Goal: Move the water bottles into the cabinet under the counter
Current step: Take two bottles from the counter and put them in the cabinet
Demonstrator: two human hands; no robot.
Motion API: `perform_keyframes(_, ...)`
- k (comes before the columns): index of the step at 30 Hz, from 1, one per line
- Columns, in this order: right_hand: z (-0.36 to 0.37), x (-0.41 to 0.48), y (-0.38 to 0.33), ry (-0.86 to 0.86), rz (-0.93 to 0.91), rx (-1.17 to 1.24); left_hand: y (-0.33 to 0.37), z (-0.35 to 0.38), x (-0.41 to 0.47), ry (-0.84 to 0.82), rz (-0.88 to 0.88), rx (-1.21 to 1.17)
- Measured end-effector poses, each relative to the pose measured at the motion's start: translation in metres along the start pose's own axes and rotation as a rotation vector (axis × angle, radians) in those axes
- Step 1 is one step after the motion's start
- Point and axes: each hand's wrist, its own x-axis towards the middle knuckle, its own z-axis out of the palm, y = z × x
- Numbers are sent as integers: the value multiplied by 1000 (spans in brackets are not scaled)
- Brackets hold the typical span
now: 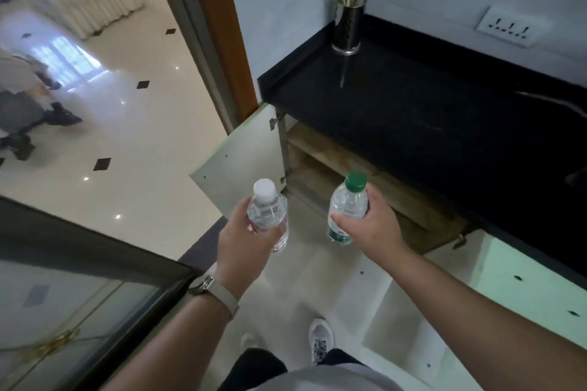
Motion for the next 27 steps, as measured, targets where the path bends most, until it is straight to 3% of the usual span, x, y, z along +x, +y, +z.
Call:
perform_keyframes(8,21,33,-2,155,207,-107,2,10,83,-212,45,52)
perform_keyframes(15,61,61,-47,334,345,-69,8,-4,180,-457,122,64)
perform_keyframes(22,94,86,-57,405,391,-86,-2,-2,250,-584,192,98)
perform_keyframes(27,101,102,-44,396,429,-81,-5,11,268,-575,163,149)
